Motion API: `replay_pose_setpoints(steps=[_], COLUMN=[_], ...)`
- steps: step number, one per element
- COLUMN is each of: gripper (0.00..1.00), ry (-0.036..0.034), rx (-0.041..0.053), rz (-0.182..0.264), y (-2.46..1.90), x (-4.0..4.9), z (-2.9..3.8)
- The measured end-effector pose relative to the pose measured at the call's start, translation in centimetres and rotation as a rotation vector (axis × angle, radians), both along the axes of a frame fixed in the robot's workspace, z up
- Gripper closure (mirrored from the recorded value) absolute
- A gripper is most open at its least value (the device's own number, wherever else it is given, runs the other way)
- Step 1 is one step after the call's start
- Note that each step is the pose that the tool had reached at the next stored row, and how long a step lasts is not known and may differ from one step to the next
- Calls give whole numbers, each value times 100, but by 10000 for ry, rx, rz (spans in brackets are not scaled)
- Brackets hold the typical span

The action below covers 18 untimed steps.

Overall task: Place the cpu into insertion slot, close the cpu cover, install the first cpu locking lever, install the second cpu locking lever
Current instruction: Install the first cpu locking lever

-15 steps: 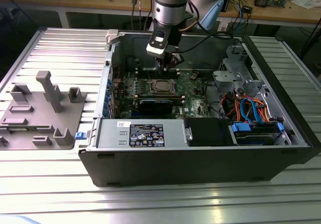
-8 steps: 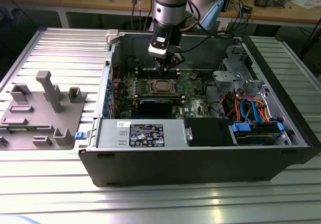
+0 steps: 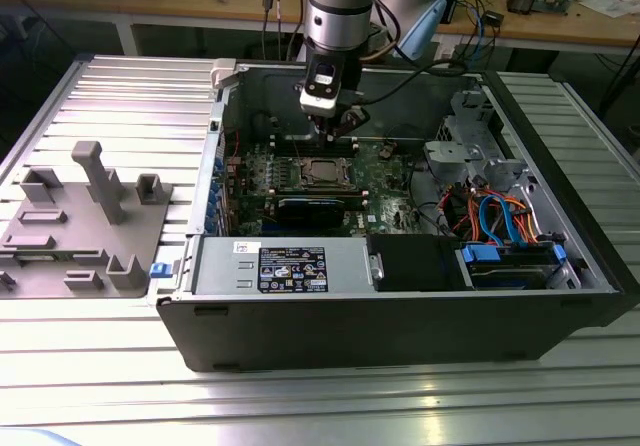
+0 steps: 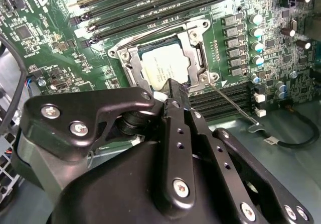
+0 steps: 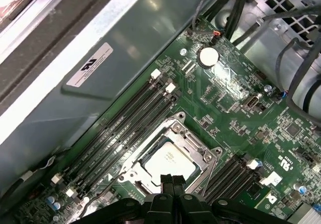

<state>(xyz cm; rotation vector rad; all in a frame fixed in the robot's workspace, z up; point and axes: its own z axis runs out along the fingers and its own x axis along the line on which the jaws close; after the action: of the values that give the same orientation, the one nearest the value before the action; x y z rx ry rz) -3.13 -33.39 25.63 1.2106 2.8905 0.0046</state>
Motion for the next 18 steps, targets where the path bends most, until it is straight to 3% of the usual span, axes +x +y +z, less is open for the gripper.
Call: replay_pose_setpoints(steps=[10, 18], gripper=[89, 89], ry=[0, 0], rx=[-7, -6], rz=[1217, 1292], y=[0, 0], x=[0, 0], z=[0, 0])
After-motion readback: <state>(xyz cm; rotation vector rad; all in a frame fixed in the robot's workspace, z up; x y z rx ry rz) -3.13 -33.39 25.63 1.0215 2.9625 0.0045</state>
